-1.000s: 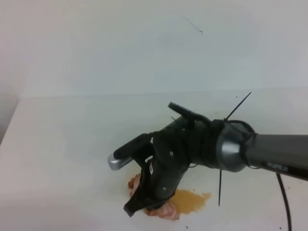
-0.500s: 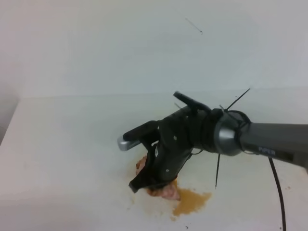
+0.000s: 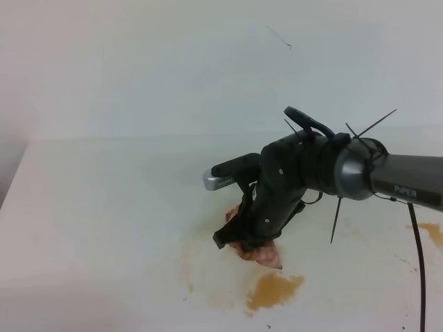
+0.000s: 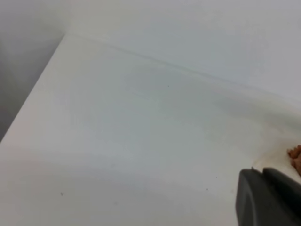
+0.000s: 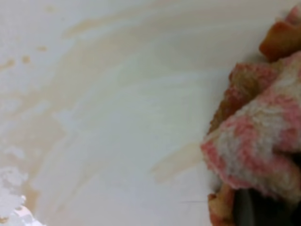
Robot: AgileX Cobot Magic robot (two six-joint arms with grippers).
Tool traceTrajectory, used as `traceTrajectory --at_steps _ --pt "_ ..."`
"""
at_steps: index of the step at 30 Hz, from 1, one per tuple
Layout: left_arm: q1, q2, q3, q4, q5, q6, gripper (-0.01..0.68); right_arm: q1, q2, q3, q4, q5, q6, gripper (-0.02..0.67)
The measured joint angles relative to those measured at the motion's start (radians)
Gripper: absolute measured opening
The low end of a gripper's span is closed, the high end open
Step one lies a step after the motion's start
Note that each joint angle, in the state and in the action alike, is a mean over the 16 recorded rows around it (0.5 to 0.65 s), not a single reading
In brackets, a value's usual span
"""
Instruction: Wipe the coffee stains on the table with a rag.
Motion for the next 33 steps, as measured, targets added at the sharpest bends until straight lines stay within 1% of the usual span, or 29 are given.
traceTrajectory --at_steps 5,11,17,23,28,33 --pt "0.000 0.000 0.000 0.000 0.000 0.000 -0.001 0.014 -0.043 0.011 -0.027 -0.002 0.007 0.036" --pt "0.000 0.000 0.003 0.000 0.000 0.000 -0.001 0.064 -0.135 0.060 -0.069 -0.022 0.027 0.036" --pt "0.000 0.000 -0.003 0.000 0.000 0.000 -0.001 0.142 -0.228 0.160 -0.100 -0.050 0.046 0.027" --pt "0.000 0.000 -0.003 0.000 0.000 0.000 0.000 0.200 -0.276 0.291 -0.093 -0.094 0.059 0.025" --pt "0.000 0.000 0.000 0.000 -0.003 0.000 0.000 0.200 -0.286 0.386 -0.093 -0.147 0.073 0.025" --pt "0.000 0.000 0.005 0.000 -0.006 0.000 0.000 0.144 -0.285 0.445 -0.102 -0.198 0.091 0.029"
